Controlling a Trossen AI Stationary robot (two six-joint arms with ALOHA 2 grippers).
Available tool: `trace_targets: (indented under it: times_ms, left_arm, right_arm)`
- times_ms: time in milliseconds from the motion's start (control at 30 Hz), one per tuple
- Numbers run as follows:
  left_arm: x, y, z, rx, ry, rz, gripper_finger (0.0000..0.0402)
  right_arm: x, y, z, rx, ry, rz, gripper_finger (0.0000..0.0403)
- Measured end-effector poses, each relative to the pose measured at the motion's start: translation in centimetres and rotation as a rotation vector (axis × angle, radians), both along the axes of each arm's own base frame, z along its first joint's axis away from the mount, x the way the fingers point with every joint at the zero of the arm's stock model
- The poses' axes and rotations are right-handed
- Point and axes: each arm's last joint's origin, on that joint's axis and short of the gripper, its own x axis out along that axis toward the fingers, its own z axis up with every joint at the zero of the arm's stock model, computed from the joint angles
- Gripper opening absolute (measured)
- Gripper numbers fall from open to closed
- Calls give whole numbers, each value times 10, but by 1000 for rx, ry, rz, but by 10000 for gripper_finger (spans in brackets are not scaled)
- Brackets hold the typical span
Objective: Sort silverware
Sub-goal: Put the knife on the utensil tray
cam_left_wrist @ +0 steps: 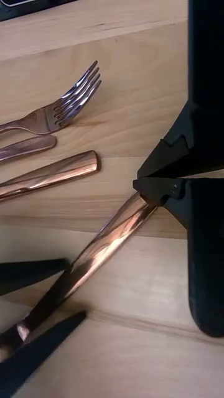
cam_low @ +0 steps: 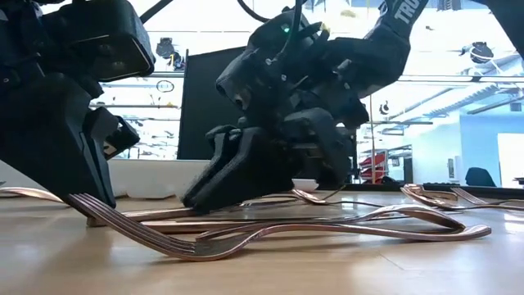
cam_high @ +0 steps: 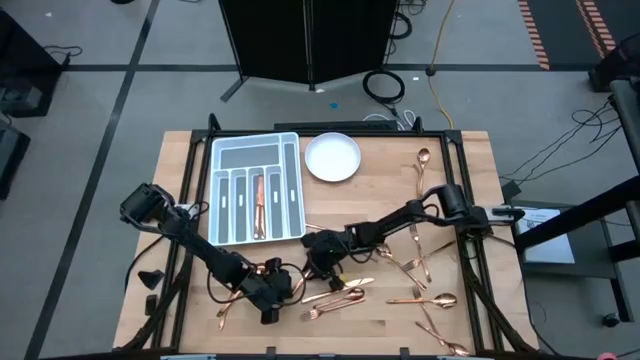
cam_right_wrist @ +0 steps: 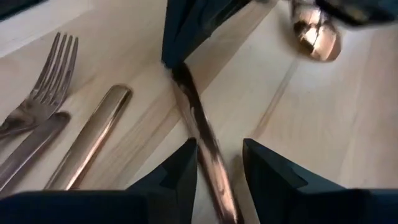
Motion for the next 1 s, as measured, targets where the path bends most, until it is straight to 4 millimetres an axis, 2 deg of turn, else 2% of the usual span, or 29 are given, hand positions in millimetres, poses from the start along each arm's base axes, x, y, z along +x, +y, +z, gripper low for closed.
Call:
trace_targets:
  times_ms: [400,667,833,1000]
  left_arm:
    - [0,0,0,9,-6,5,0]
    - [0,0,0,26,-22,14,1]
    - [-3,-1,11,76,-80,-7,33]
    - [-7,4,29,164,-168,44,87]
  right_arm:
    - [-6,-2,2,-77,59,23,119]
    - [-8,-2,1,-59,74,45,54]
    - [-8,-2,1,-42,86,48,18]
    - [-8,-2,1,-32,76,37,17]
